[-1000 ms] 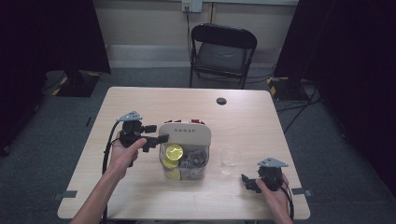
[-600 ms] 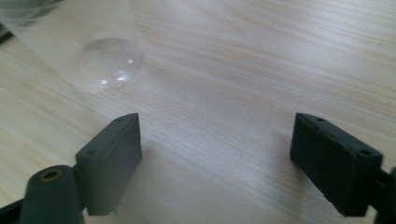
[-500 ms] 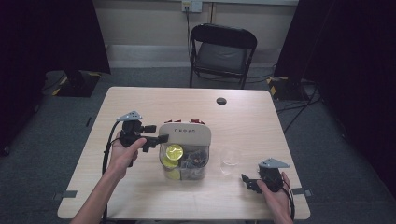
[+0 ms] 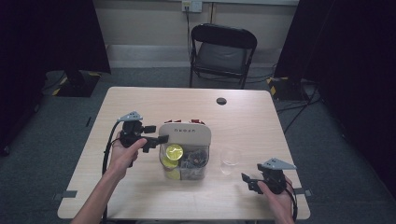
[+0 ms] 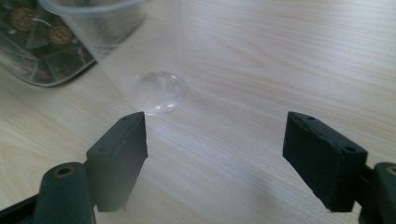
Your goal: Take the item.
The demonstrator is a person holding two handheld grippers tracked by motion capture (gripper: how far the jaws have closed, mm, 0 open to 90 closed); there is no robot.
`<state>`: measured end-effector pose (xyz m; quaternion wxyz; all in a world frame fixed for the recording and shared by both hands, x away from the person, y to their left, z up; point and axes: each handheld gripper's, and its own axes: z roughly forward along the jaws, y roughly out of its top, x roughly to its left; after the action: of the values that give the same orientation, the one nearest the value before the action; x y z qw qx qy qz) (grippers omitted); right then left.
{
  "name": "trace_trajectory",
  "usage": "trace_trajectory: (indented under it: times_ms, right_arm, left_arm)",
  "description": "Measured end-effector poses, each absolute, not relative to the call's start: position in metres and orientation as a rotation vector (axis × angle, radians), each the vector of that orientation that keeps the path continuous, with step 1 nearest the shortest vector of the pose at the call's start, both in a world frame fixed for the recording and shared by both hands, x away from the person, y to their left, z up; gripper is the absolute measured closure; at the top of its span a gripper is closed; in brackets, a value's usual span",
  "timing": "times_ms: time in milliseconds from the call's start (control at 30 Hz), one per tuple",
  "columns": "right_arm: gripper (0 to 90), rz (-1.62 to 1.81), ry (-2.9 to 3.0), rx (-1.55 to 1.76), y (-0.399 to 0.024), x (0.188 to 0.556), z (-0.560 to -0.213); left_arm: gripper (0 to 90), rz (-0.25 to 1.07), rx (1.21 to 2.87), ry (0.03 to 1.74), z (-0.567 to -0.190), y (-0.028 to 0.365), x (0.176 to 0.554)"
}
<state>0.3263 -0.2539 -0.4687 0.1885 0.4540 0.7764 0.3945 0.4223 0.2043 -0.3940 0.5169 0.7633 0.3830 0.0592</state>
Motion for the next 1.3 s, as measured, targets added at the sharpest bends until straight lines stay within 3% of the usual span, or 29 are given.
trace_trajectory:
  times_ms: [567, 1300]
  right_arm:
    - [23.8, 1.274, 2.203, 1.101, -0.235, 0.314, -0.428]
    - [25.9, 1.495, 2.263, 0.909, -0.192, 0.321, -0.401]
  left_arm:
    - [16.7, 0.154, 1.838, 0.931, -0.393, 0.205, 0.421]
    - [17.4, 0.157, 1.840, 0.937, -0.393, 0.204, 0.420]
